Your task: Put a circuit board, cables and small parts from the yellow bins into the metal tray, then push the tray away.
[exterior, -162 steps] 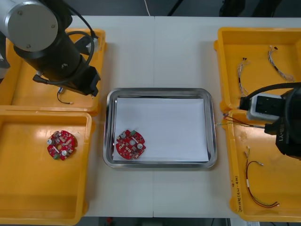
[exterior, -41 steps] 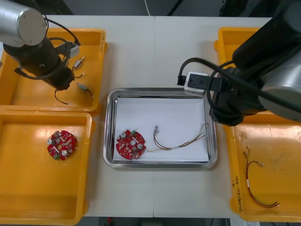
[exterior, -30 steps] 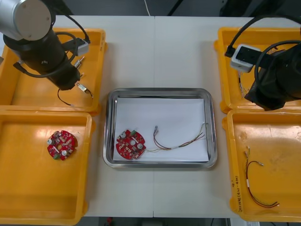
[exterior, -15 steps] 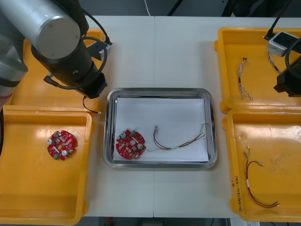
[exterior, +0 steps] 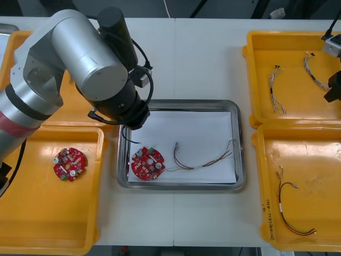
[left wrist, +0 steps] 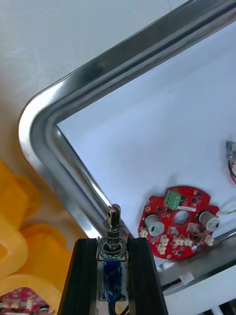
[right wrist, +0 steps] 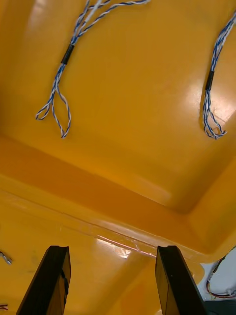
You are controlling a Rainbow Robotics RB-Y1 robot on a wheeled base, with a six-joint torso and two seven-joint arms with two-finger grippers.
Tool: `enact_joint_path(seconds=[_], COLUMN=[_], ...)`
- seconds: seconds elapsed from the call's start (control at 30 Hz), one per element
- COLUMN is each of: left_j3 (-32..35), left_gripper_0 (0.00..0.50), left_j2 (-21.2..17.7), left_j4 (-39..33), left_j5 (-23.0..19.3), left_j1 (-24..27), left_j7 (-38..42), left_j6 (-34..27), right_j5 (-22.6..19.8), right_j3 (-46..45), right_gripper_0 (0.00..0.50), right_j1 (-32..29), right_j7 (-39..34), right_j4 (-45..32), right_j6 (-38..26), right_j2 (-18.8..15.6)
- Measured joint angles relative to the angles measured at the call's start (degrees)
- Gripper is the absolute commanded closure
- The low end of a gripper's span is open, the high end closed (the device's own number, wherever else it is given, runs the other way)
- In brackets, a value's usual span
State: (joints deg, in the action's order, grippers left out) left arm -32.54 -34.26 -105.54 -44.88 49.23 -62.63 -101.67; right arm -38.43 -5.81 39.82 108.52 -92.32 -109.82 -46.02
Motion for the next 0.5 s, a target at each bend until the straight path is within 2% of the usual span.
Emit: enact_joint_path(seconds=[0.27, 0.5], left_j3=[-5.0, -7.9], left_gripper_0=[0.499, 0.498], left_j2=[0.4, 0.5], left_j4=[2.7, 6.5], left_j5=[1.0, 1.3], left_j1=[0.3, 0.4], left_j7=[0.3, 0.3], left_j6=[5.9, 10.2], right_j5=[1.0, 3.4], right_j3=[0.0, 0.0], right_gripper_0=[0.000, 0.000], right_j1=[9.2, 12.6], right_j7=[1.5, 9.8], right_j4=[16.0, 22.8], right_j6=[3.0, 10.6], right_j2=[0.0, 0.0])
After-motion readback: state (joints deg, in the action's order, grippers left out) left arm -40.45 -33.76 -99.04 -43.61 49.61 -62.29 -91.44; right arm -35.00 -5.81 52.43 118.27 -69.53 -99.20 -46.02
